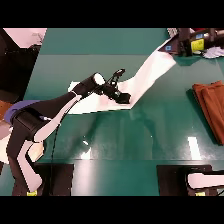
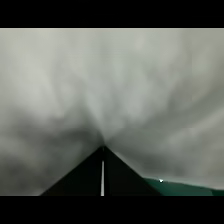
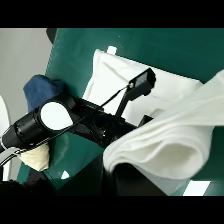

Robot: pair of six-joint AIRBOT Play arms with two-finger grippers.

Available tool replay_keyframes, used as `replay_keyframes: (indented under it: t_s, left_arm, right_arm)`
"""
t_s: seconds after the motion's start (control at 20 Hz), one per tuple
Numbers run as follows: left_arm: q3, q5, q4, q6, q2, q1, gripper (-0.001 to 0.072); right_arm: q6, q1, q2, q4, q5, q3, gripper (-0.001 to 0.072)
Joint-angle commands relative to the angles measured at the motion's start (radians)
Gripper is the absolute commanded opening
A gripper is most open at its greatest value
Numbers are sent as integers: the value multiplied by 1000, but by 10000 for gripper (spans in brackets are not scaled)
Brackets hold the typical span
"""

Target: Fold the shirts.

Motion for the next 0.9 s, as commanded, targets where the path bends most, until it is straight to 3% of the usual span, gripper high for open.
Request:
replay_keyframes:
  t_s: [0.0,0.35,0.7,0.85]
  left_arm:
    - [2,-12,5,24,-2,-2,22]
    - [5,-97,85,42,95,125,21]
    - [5,-169,240,43,340,455,22]
    - [5,-183,241,43,429,588,22]
  right_arm:
    - [11,73,-56,1,-4,108,15]
    - [-45,184,-80,0,-110,74,15]
    - [-150,356,-126,10,-241,29,15]
    - [-259,446,-216,157,-341,29,15]
